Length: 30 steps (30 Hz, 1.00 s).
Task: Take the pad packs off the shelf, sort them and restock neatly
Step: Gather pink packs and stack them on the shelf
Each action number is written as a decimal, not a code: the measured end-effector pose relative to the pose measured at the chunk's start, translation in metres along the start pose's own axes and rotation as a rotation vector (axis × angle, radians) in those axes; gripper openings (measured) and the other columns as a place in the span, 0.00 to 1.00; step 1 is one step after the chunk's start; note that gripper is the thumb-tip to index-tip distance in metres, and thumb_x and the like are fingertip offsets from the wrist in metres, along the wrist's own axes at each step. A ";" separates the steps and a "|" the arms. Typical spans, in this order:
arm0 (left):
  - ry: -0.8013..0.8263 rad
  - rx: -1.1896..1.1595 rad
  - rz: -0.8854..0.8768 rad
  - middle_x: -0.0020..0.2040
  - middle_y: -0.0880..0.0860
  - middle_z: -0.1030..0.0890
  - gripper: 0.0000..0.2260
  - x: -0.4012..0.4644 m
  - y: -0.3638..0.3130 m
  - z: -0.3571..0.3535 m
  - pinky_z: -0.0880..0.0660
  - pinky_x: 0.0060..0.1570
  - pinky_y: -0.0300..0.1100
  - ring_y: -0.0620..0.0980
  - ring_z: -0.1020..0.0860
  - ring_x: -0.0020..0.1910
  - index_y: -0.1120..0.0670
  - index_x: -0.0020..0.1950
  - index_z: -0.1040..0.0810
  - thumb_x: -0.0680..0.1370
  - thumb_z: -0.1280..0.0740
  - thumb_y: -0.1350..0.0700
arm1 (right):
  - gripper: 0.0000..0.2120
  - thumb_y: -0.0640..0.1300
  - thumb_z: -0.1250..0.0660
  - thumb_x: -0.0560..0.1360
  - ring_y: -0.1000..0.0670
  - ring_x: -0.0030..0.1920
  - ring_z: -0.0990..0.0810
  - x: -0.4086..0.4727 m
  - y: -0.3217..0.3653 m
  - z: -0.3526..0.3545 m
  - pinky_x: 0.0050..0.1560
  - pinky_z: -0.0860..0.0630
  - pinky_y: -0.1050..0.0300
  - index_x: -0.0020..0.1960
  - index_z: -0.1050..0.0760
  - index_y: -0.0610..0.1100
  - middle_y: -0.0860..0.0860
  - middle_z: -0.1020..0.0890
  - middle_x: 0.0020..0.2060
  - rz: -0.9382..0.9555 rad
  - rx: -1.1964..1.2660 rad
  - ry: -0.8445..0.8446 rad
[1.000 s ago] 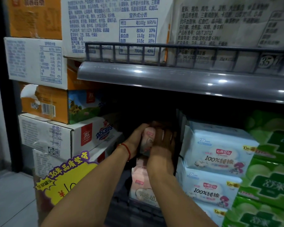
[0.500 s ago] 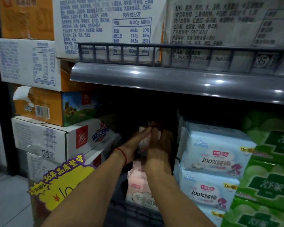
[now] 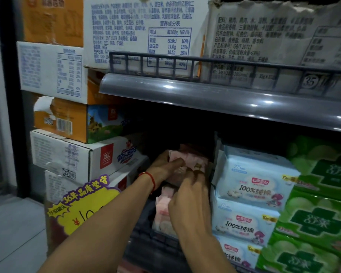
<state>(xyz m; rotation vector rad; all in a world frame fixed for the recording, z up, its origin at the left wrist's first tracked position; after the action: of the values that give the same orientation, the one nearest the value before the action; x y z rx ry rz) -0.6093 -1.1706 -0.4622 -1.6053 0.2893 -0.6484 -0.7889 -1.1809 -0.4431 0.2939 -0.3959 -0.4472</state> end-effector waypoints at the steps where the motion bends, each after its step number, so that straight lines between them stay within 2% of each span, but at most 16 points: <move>1: -0.015 0.002 0.003 0.58 0.59 0.16 0.13 0.003 0.001 -0.002 0.21 0.60 0.52 0.57 0.18 0.57 0.55 0.61 0.22 0.77 0.28 0.58 | 0.27 0.42 0.36 0.81 0.41 0.72 0.34 0.004 0.000 -0.001 0.68 0.30 0.50 0.76 0.41 0.41 0.41 0.39 0.72 -0.009 0.003 0.010; 4: -0.043 0.016 0.008 0.57 0.59 0.16 0.12 0.015 0.003 -0.003 0.21 0.60 0.53 0.57 0.18 0.56 0.57 0.62 0.21 0.79 0.30 0.58 | 0.27 0.42 0.38 0.81 0.40 0.71 0.33 0.018 0.001 -0.013 0.65 0.27 0.49 0.78 0.39 0.39 0.40 0.36 0.72 -0.027 -0.020 0.010; 8: -0.110 -0.033 -0.044 0.56 0.58 0.15 0.08 0.023 0.003 -0.007 0.21 0.60 0.52 0.57 0.17 0.56 0.54 0.58 0.19 0.79 0.29 0.57 | 0.30 0.40 0.44 0.83 0.38 0.77 0.39 0.036 -0.001 -0.016 0.73 0.34 0.47 0.82 0.50 0.37 0.38 0.43 0.78 -0.023 -0.042 0.050; 10: -0.032 -0.074 -0.063 0.56 0.57 0.15 0.08 0.024 0.002 -0.007 0.21 0.61 0.50 0.57 0.17 0.59 0.51 0.57 0.18 0.78 0.28 0.58 | 0.25 0.40 0.45 0.84 0.39 0.73 0.33 0.038 -0.002 -0.016 0.71 0.33 0.49 0.80 0.44 0.37 0.38 0.37 0.75 -0.005 -0.025 0.101; 12: 0.126 -0.106 -0.029 0.58 0.57 0.15 0.14 0.022 0.003 -0.001 0.22 0.61 0.49 0.56 0.18 0.60 0.53 0.62 0.19 0.77 0.27 0.61 | 0.20 0.40 0.45 0.85 0.40 0.70 0.30 0.038 -0.005 -0.018 0.68 0.31 0.50 0.75 0.36 0.38 0.39 0.31 0.71 -0.014 0.009 0.099; 15: 0.254 -0.092 0.008 0.60 0.60 0.17 0.20 0.022 0.008 0.011 0.22 0.61 0.51 0.58 0.18 0.60 0.58 0.66 0.21 0.75 0.27 0.66 | 0.20 0.36 0.45 0.83 0.39 0.69 0.29 0.035 -0.010 -0.024 0.66 0.30 0.48 0.75 0.36 0.38 0.39 0.31 0.69 -0.019 0.026 0.095; 18: 0.204 0.060 -0.070 0.61 0.59 0.17 0.20 0.022 0.008 0.018 0.21 0.62 0.49 0.56 0.18 0.61 0.59 0.67 0.22 0.76 0.27 0.66 | 0.27 0.37 0.42 0.82 0.41 0.73 0.34 0.022 -0.009 -0.023 0.72 0.35 0.51 0.79 0.42 0.37 0.39 0.36 0.74 0.039 0.024 0.037; 20: 0.148 0.102 -0.095 0.61 0.59 0.17 0.19 0.022 0.007 0.018 0.22 0.62 0.51 0.57 0.18 0.61 0.61 0.67 0.22 0.76 0.26 0.65 | 0.26 0.42 0.40 0.81 0.42 0.74 0.36 0.008 -0.010 -0.022 0.73 0.37 0.52 0.78 0.39 0.38 0.41 0.36 0.74 0.084 0.014 0.032; 23: 0.055 0.088 -0.115 0.60 0.60 0.17 0.19 0.023 0.005 0.013 0.22 0.62 0.53 0.58 0.18 0.60 0.62 0.65 0.22 0.75 0.25 0.63 | 0.21 0.43 0.45 0.77 0.40 0.67 0.29 -0.011 -0.020 -0.032 0.69 0.32 0.49 0.67 0.27 0.38 0.41 0.26 0.65 0.109 -0.047 0.053; 26: -0.020 0.066 -0.112 0.61 0.60 0.18 0.22 0.019 0.007 0.011 0.22 0.63 0.52 0.59 0.19 0.62 0.61 0.67 0.24 0.74 0.24 0.62 | 0.19 0.42 0.45 0.72 0.40 0.57 0.23 -0.014 -0.031 -0.049 0.64 0.26 0.47 0.58 0.22 0.41 0.43 0.22 0.54 0.143 -0.100 -0.060; 28: 0.006 0.120 -0.106 0.61 0.58 0.18 0.27 0.015 0.009 0.010 0.22 0.64 0.55 0.58 0.20 0.62 0.60 0.68 0.25 0.72 0.21 0.58 | 0.18 0.42 0.42 0.72 0.40 0.54 0.22 -0.014 -0.033 -0.055 0.62 0.24 0.46 0.57 0.21 0.41 0.43 0.21 0.51 0.142 -0.116 -0.128; 30: 0.051 0.213 -0.108 0.62 0.56 0.18 0.32 0.011 0.010 0.011 0.23 0.65 0.56 0.55 0.20 0.63 0.59 0.68 0.26 0.69 0.20 0.50 | 0.18 0.42 0.40 0.71 0.39 0.55 0.22 -0.015 -0.033 -0.059 0.64 0.25 0.45 0.59 0.21 0.40 0.42 0.20 0.53 0.147 -0.140 -0.155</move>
<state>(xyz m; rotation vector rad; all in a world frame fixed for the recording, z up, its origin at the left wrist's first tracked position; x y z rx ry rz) -0.5928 -1.1692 -0.4694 -1.4084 0.1653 -0.7776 -0.7874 -1.1918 -0.5119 0.0936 -0.5318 -0.3524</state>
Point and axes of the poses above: each hand's wrist, its own x-axis towards the middle knuckle, its own z-axis out of the back of the hand, y = z × x, the point moved 1 cm from there along x, towards the middle knuckle
